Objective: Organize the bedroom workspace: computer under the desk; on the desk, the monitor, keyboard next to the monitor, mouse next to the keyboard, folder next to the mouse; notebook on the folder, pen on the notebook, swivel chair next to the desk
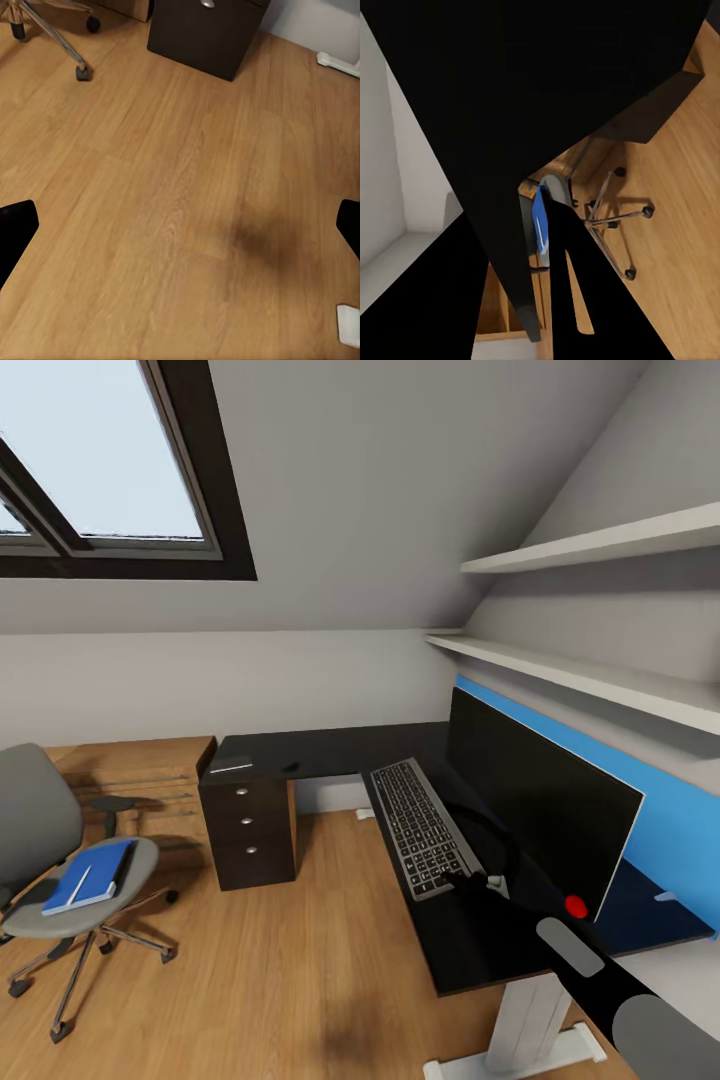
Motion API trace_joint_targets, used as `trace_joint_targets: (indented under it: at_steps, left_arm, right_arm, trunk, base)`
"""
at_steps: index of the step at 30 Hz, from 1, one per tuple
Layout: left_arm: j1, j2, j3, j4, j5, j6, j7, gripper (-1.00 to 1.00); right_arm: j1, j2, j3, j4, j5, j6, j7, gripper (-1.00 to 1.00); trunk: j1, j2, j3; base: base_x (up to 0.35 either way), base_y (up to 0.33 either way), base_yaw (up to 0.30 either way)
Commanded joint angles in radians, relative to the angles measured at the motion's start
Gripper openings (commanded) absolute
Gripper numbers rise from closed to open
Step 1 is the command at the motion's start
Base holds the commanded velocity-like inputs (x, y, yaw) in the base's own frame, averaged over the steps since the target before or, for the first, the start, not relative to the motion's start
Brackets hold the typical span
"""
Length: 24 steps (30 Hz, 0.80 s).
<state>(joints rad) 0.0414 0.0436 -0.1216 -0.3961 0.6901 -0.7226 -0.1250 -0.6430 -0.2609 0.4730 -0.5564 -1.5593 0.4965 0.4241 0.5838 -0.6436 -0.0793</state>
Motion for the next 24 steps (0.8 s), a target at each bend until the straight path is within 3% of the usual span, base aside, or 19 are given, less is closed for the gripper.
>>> trace_joint_targets:
  at_steps: [1,7,13,19,24]
  left_arm:
    - [0.0,0.001,-0.006,-0.001,0.011,-0.002,-0.004,1.0]
    - [0.0,0.001,-0.006,-0.001,0.011,-0.002,-0.004,1.0]
    - [0.0,0.001,-0.006,-0.001,0.011,-0.001,-0.001,1.0]
    - [0.0,0.001,-0.006,-0.001,0.011,0.004,0.001,1.0]
    - [0.0,-0.002,-0.006,-0.001,0.013,0.004,0.001,1.0]
  right_arm:
    - [-0.001,-0.001,0.006,0.001,-0.007,0.0,0.003,-1.0]
    - [-0.001,0.0,0.005,0.001,-0.006,0.01,-0.002,-1.0]
    - [-0.001,-0.003,-0.001,0.002,-0.005,0.103,-0.003,-1.0]
    - [-0.001,-0.004,-0.003,0.02,-0.006,0.132,-0.004,-1.0]
    - [-0.001,-0.005,-0.004,0.041,-0.052,0.16,-0.004,-1.0]
  trunk:
    - [0.0,-0.001,-0.002]
    - [0.0,-0.001,-0.002]
    - [0.0,-0.001,-0.002]
    - [0.0,-0.001,-0.002]
    - [0.0,-0.001,-0.002]
  base:
    - [0.003,0.0,0.0]
    - [0.001,0.0,0.0]
    - [0.0,0.0,0.0]
    - [0.0,0.0,0.0]
    - [0.0,0.0,0.0]
